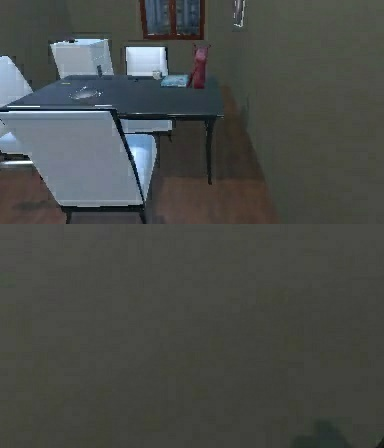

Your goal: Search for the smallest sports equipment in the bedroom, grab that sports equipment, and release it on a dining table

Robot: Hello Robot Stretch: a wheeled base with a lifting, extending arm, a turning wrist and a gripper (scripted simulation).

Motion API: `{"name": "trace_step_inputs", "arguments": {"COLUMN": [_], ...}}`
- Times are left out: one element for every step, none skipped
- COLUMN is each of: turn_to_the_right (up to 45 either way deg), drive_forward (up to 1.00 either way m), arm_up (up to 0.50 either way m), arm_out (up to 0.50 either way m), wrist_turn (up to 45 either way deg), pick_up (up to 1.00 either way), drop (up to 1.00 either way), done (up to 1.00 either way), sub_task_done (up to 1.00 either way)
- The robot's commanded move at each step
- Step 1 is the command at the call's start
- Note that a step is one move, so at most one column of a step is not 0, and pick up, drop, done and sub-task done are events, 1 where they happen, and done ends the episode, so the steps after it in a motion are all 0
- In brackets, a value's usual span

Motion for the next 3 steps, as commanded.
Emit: {"name": "trace_step_inputs", "arguments": {"turn_to_the_right": [9.0,0.0,-45.0], "drive_forward": [0.00,0.80,0.00], "arm_up": [0.00,0.00,0.00], "arm_out": [0.00,0.00,0.00], "wrist_turn": [0.0,0.0,0.0], "pick_up": [0.00,0.00,0.00], "drop": [0.00,0.00,0.00], "done": [0.00,0.00,0.00], "sub_task_done": [0.00,0.00,0.00]}}
